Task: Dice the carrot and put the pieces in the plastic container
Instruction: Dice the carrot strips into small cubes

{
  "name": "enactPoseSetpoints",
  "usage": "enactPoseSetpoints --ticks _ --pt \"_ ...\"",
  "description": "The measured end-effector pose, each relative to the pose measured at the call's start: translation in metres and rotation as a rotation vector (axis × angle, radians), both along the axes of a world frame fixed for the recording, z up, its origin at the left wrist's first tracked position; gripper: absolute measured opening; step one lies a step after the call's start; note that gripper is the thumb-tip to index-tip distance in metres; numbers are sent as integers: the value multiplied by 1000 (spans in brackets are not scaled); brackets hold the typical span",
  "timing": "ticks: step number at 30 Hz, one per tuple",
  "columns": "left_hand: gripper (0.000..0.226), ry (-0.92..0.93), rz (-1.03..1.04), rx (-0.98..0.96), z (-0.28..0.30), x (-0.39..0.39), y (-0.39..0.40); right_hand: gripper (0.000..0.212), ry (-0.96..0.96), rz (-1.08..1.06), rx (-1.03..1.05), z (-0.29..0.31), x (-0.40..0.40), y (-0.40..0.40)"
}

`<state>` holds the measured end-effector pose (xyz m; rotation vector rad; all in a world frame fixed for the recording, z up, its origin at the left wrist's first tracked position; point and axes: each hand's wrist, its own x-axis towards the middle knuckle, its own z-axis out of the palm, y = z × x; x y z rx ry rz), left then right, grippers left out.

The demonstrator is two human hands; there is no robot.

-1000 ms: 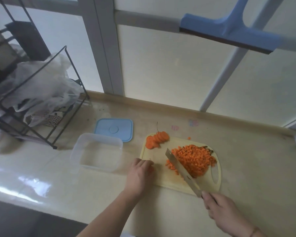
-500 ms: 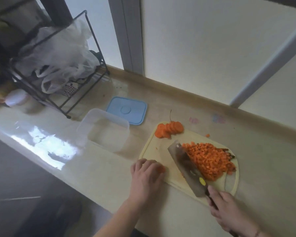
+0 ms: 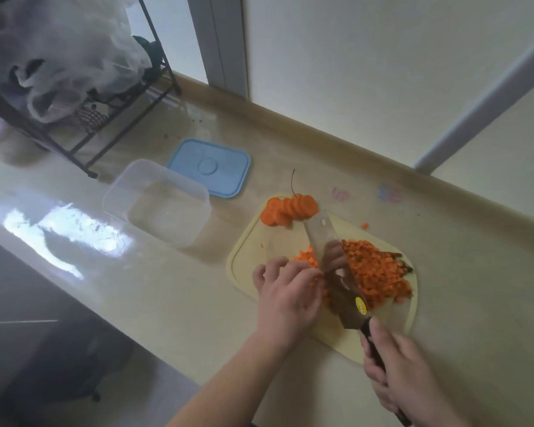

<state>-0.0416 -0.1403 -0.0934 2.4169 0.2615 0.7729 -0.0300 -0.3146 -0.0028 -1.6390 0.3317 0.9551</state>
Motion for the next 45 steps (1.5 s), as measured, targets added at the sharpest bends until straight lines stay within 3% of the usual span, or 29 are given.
enactPoseSetpoints --ticks 5,9,14,20,27,32,38,45 --pt "5 38 -11 86 -8 7 -8 64 -8 -46 22 4 8 -8" --pt "7 5 -18 -31 -8 -1 6 58 -60 -38 14 8 14 -10" --pt "23 36 -53 -87 -11 -34 52 84 -222 193 -183 -10 3 0" --pt "20 83 -196 -54 -11 -33 58 54 -234 310 -256 -15 -4 15" --pt "13 77 -250 23 -9 -44 66 46 -284 422 -308 -6 5 14" --pt "9 65 -271 -32 -13 -34 63 42 -417 485 -382 -8 -6 29" --pt "22 23 -298 14 -12 -31 62 78 -517 464 -392 -20 -13 29" --pt "13 52 -311 43 -10 -30 63 89 -508 487 -393 -15 -11 21"
